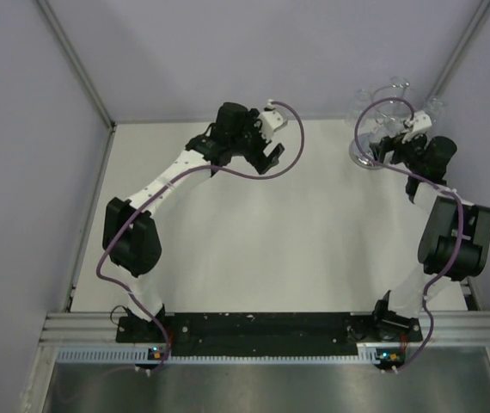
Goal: Take the wine glass off the wine glass rack
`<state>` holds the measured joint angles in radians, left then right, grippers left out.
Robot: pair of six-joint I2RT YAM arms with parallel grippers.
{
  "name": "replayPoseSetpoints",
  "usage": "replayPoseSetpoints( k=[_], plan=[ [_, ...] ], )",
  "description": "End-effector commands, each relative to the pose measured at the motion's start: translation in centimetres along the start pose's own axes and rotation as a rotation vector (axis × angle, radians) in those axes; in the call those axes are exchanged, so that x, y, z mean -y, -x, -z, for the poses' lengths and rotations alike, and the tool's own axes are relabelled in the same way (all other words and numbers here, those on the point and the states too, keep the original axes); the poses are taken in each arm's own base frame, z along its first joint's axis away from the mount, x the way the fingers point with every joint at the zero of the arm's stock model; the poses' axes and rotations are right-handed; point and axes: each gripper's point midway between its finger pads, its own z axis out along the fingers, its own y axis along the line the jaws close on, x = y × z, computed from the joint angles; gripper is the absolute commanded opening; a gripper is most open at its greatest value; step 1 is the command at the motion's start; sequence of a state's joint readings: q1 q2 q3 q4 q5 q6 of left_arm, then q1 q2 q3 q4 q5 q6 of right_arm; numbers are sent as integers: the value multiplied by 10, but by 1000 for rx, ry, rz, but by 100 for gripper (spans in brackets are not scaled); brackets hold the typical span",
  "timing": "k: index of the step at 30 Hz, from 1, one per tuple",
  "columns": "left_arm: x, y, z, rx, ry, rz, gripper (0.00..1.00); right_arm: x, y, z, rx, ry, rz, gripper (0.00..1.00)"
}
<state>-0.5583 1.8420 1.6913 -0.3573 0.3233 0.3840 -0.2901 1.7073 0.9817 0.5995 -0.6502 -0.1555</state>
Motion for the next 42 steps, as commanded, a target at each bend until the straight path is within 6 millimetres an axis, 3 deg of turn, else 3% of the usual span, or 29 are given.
replayPoseSetpoints(
  k=[1,4,15,32,34,37,40,42],
  plan=[
    [-9,26,6,53,32,-13,96,12,23,-7,84,-49,51,91],
    [-9,26,5,52,30,-10,96,13,21,-9,81,-51,53,85],
    [-8,30,6,63,27,-14,96,3,23,4,77,-37,105,47],
    [4,41,16,119,-2,-17,95,-13,60,35,125,-44,143,27],
    [5,43,18,126,-1,-21,95,-15,60,39,118,-38,137,21],
    [6,46,21,141,-5,-29,94,-19,58,45,91,-30,117,3],
    [9,51,25,163,-15,-48,93,-32,59,56,73,-9,82,0],
    [9,55,30,179,-4,-73,91,-50,64,65,68,34,75,0]
  ],
)
